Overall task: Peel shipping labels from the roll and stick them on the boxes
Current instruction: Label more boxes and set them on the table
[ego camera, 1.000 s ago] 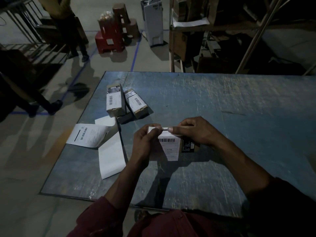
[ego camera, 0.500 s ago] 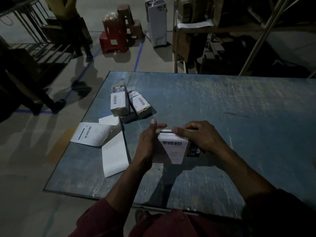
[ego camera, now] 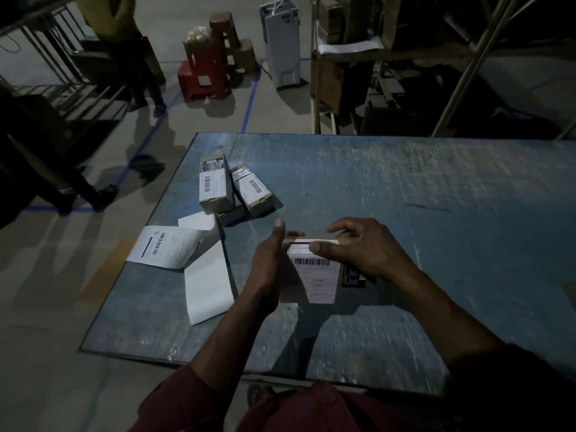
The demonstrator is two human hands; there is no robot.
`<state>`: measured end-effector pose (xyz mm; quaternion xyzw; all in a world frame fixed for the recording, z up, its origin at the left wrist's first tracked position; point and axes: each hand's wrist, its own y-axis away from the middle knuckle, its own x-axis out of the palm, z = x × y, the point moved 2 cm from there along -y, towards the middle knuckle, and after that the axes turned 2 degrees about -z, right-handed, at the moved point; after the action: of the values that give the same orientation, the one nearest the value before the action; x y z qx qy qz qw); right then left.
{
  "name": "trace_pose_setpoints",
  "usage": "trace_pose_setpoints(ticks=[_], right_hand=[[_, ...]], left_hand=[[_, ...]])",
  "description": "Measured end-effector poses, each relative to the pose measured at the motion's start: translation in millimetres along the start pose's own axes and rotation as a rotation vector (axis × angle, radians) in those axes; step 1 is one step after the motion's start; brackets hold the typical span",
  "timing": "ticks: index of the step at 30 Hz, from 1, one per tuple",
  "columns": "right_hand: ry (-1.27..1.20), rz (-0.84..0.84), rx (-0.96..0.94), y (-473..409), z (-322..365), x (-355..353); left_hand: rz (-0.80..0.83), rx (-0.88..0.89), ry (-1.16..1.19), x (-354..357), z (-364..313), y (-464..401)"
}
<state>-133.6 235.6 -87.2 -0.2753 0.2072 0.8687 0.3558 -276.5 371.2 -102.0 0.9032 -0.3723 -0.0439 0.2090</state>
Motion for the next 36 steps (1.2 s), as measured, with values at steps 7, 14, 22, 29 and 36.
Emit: trace_pose_setpoints(ticks=[7, 14, 22, 29, 36], right_hand=[[-0.145, -0.016, -0.042, -6, -5, -4], [-0.009, 0.102, -0.225, 3, 7, -16], [-0.464, 0.207, 0.053, -9, -10, -18], [-0.481, 0.318, 0.193, -15, -8, -16], [-0.576, 0.42, 0.358, -19, -8, -11]], left_hand=[[0.075, 0.0, -0.038, -2, 3, -4], [0.173, -0.213, -0.039, -7, -6, -2], [0.387, -0.048, -0.069, -27, -13, -2], [0.565, 0.43, -0.306, -39, -19, 8], [0.391, 0.682, -0.613, -34, -20, 1]])
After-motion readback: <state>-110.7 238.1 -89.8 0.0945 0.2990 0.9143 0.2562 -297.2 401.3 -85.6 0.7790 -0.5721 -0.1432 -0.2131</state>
